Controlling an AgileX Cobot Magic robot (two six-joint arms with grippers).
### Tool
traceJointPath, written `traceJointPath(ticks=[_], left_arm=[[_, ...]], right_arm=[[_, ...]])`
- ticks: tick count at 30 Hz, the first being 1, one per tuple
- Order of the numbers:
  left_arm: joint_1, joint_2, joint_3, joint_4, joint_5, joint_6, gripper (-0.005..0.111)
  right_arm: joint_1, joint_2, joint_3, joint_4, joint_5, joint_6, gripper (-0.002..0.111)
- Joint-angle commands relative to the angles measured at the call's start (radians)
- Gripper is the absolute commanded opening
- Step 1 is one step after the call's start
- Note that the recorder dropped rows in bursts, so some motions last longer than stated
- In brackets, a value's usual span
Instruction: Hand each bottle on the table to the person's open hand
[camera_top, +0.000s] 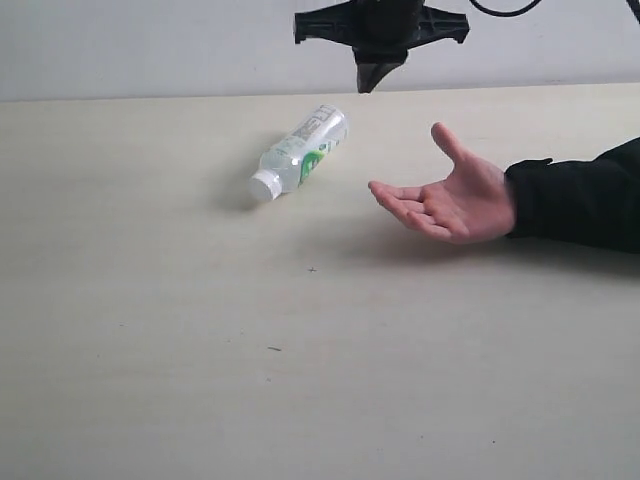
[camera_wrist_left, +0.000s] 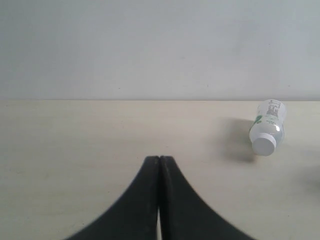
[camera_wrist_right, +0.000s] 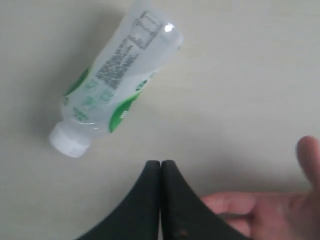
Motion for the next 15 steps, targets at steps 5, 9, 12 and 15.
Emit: traceJointPath(ticks=[5, 9, 12, 15], left_arm=[[0.000, -0.006, 0.003, 0.003, -0.002, 0.000, 0.000], [0.000, -0.006, 0.003, 0.003, -0.002, 0.000, 0.000], [0.000, -0.006, 0.003, 0.003, -0.002, 0.000, 0.000], [0.000, -0.006, 0.003, 0.003, -0.002, 0.000, 0.000]], right_arm=[[0.160, -0.013, -0.008, -0.214, -0.128, 0.252, 0.000], [0.250, -0.014, -0.008, -0.390, -0.171, 0.445, 0.000], [0.286, 0.005, -0.008, -0.491, -0.166, 0.564, 0.000], [0.289, 0.045, -0.006, -0.480, -0.094, 0.571, 0.000]])
